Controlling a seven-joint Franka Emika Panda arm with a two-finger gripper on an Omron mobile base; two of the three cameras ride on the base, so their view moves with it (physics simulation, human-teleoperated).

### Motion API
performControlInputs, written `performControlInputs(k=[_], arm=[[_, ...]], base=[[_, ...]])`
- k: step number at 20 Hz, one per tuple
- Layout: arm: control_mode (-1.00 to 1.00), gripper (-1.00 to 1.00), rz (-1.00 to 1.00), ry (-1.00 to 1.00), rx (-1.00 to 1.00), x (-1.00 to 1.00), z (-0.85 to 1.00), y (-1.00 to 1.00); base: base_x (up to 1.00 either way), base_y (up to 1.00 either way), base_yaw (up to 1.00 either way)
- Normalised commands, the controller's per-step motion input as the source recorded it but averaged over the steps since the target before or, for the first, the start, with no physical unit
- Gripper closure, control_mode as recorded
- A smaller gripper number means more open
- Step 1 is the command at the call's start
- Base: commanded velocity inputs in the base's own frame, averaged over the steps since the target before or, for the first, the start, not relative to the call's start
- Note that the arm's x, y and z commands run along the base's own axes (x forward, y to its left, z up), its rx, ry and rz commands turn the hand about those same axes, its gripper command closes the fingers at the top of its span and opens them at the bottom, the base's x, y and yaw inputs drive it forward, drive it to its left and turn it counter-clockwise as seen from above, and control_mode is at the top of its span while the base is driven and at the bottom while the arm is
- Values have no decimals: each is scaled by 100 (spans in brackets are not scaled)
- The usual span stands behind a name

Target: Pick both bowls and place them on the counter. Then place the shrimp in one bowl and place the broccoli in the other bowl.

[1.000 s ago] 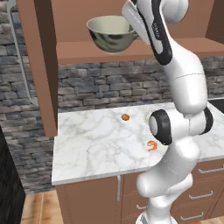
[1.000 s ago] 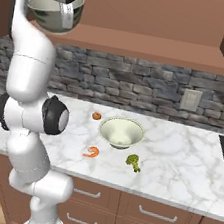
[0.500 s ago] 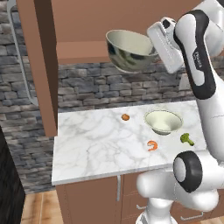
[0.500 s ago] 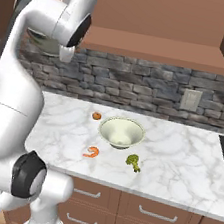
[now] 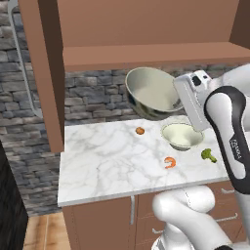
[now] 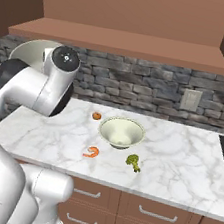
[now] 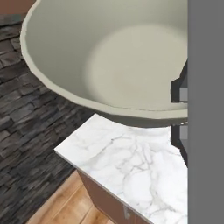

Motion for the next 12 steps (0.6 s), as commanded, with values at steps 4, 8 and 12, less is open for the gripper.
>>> performControlInputs(k=[4,8,12], arm=[[-100,100,3,3,-12,-1,-62,0],[-100,100,3,14,-8,16,-60,-1],[-100,100,4,19,-11,28,-77,0]], base=[[0,0,0],[0,0,0],[0,0,0]])
